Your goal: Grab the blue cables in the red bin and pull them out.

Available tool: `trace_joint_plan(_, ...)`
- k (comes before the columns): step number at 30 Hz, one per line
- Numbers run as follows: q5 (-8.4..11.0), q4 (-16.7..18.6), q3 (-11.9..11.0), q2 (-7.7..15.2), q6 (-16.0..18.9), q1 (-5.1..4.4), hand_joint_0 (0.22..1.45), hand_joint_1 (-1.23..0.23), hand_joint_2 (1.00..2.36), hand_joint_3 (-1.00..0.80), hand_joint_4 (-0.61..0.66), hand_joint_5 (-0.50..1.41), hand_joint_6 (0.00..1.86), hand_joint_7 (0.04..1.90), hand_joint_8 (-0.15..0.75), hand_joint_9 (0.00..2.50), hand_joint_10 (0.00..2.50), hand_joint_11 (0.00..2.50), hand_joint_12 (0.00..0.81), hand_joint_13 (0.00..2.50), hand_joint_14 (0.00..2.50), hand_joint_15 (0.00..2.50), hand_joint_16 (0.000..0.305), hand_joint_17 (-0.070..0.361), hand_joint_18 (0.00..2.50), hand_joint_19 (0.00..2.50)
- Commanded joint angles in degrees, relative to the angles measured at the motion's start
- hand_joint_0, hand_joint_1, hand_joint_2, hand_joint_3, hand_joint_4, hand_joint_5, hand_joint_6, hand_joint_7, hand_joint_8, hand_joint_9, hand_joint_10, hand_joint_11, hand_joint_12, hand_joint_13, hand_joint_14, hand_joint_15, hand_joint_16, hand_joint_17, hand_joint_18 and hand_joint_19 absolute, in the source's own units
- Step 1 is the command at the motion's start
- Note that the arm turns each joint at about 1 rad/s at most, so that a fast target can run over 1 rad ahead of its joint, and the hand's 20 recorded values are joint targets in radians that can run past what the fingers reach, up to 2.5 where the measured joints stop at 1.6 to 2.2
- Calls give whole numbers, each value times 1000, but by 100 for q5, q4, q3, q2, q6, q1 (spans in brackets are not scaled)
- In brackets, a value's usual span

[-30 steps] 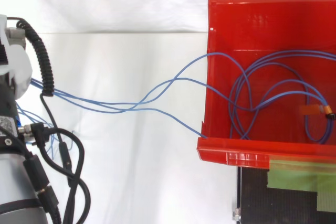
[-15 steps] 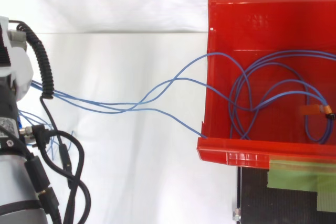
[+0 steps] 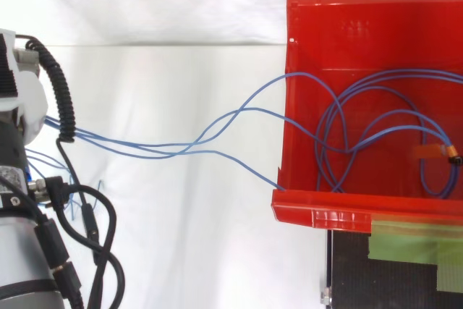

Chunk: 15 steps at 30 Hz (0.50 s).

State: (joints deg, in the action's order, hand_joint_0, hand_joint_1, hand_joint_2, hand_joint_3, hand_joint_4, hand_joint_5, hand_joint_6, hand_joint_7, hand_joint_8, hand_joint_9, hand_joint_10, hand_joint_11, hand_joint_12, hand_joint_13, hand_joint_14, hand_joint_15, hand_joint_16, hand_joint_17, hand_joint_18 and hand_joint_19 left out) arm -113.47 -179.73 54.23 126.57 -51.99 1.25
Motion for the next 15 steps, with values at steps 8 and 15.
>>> trace_joint_plan(8,0,-53,0,-1,0,-11,707,-624,1000,-1000,114,798,137,799,218,1131,494,1692,324,1324,12,1475,50,112,783,682)
trace_joint_plan(15,9,-185,9,-1,220,-11,712,-653,1000,-1000,114,828,114,821,208,1150,449,1724,328,1321,13,1448,49,111,778,682)
